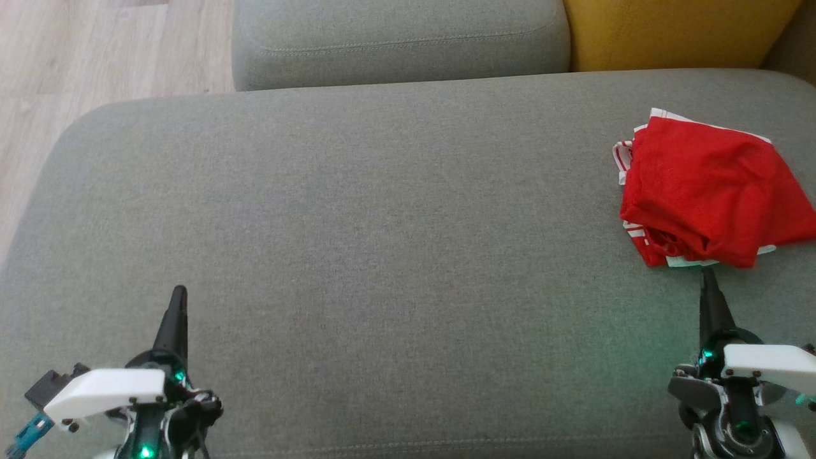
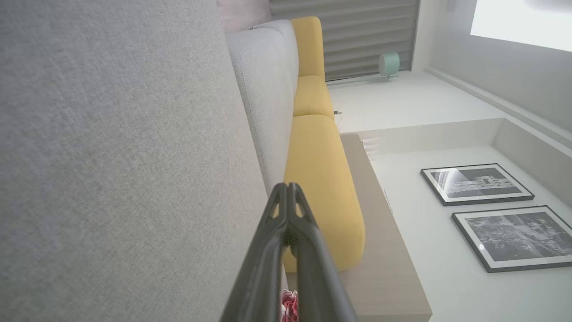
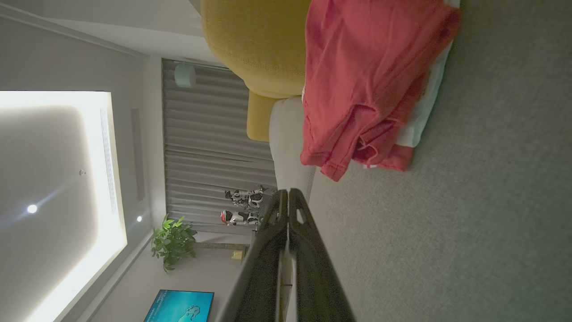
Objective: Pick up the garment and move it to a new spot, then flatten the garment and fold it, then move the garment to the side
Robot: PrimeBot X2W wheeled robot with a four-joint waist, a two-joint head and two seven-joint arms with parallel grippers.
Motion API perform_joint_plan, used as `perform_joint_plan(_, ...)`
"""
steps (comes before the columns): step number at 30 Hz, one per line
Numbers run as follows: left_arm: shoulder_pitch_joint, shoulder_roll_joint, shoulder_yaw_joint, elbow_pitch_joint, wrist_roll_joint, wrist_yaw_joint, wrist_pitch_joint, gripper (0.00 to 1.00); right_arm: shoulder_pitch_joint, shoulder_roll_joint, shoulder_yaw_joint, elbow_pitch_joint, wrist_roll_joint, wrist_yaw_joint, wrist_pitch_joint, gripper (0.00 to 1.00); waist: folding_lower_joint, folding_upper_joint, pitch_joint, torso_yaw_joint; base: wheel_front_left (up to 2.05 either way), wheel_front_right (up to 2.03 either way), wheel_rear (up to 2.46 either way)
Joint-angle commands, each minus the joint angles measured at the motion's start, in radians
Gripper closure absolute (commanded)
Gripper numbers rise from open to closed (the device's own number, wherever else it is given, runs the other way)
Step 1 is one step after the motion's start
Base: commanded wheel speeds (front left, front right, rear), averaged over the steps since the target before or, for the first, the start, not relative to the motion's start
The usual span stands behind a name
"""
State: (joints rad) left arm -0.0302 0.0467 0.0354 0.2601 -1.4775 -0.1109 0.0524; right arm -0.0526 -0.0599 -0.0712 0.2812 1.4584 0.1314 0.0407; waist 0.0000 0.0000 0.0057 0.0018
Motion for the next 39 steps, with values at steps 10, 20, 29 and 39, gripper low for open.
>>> perform_joint_plan(10,-0.073,0.018,0.053,-0.019,-0.116,-0.017,0.036,1.00,-0.051,-0.015,-0.003,-0.038,0.141,-0.001,0.036,1.00,0.0000,0.0000,-0.002,-0.001,0.00,0.00,0.00)
perform_joint_plan(20,-0.076,0.016,0.061,-0.015,-0.146,-0.020,0.047,1.00,-0.053,-0.013,-0.011,-0.038,0.176,-0.001,0.047,1.00,0.0000,0.0000,-0.002,-0.002,0.00,0.00,0.00)
perform_joint_plan(29,-0.076,0.015,0.063,-0.015,-0.144,-0.020,0.048,1.00,-0.053,-0.011,-0.014,-0.038,0.174,-0.001,0.050,1.00,0.0000,0.0000,-0.003,-0.002,0.00,0.00,0.00)
perform_joint_plan(39,-0.077,0.014,0.065,-0.015,-0.142,-0.020,0.050,1.00,-0.053,-0.008,-0.018,-0.038,0.171,-0.001,0.052,1.00,0.0000,0.0000,-0.003,-0.002,0.00,0.00,0.00)
